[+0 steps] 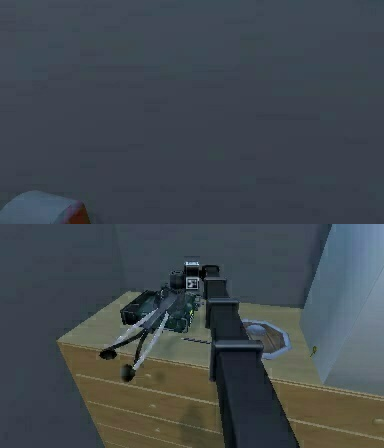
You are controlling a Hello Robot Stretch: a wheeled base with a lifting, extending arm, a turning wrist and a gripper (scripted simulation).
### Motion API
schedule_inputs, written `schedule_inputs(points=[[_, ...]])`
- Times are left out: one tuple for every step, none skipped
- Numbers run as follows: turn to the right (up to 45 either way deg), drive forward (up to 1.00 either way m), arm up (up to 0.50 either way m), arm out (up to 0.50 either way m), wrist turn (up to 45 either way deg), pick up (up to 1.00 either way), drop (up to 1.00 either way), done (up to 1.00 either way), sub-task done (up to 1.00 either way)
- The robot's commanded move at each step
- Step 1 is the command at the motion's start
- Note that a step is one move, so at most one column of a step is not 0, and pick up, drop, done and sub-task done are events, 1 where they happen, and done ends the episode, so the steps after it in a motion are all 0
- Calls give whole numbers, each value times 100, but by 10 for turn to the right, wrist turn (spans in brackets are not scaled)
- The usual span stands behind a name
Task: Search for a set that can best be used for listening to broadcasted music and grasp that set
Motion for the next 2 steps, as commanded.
schedule_inputs(points=[[0,0,0,0,450,0,0,0,0],[0,0,0,0,450,0,0,0,0]])
